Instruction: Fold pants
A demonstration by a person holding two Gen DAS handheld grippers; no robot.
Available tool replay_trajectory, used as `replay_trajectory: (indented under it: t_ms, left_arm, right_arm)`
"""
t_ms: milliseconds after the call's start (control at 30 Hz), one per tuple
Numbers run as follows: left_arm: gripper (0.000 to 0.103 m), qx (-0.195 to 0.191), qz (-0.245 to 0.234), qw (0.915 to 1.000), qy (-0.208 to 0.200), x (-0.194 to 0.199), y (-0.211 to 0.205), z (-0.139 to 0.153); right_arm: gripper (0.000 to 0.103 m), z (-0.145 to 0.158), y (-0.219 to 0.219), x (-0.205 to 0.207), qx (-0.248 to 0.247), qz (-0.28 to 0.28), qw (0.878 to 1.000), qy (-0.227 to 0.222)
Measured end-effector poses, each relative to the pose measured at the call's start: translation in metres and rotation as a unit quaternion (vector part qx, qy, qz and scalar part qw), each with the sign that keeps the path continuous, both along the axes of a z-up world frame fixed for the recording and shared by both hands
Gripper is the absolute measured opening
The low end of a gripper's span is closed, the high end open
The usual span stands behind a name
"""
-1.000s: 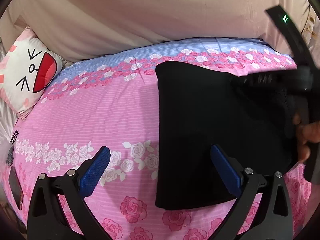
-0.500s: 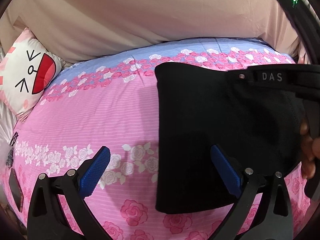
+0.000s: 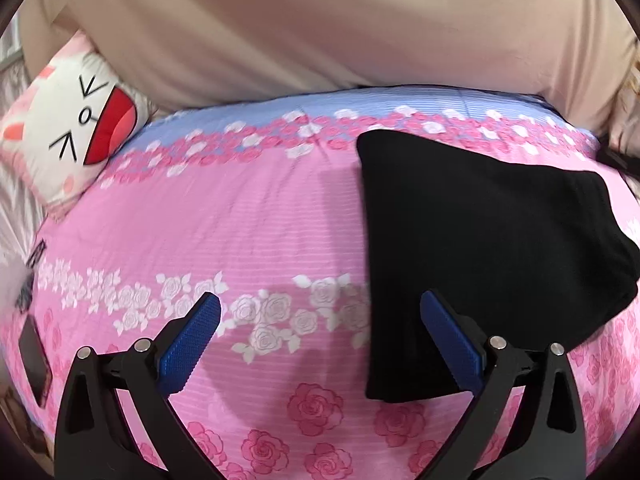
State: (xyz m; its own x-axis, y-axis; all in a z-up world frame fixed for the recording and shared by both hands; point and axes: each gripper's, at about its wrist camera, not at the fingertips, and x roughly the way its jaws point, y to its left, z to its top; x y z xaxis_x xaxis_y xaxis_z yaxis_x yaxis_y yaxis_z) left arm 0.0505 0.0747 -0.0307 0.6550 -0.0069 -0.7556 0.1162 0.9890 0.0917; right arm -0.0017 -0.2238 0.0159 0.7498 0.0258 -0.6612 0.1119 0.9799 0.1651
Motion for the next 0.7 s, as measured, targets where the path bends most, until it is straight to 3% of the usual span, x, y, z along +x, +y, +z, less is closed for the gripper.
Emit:
replay_trajectory:
  t_ms: [167,300,533,600,700]
  left_arm:
    - [0.098,-0.009,-0.021,0.9997,0.004,-0.003,-0.015,-0.001]
    - [0.098,-0.017,-0.031,0.9991,0.023,-0.007,-0.033,-0.010]
    - [0.098,-0.104,-0.020,0.9914,0.078,-0.002,-0.032,-0.033]
    - [0.098,-0.146,-0.013,0.9842,0.098,0.003,-0.028,-0.039]
    - [0.098,-0.206,0.005,0.9710,0.120,0.015,-0.021,-0.049]
  right_arm:
    - [0.046,-0.028,-0.060,-0.066,0.018,-0.073,0.997,0.031]
    - [0.046,-0.060,-0.055,-0.085,0.035,-0.046,0.996,0.063]
    - [0.046,-0.100,-0.014,-0.065,-0.009,0.027,0.995,0.100]
    - [0.048,-0.097,-0.009,-0.057,-0.028,0.030,0.995,0.088]
    - [0.051,-0.092,-0.017,-0.042,-0.018,0.022,0.997,0.072]
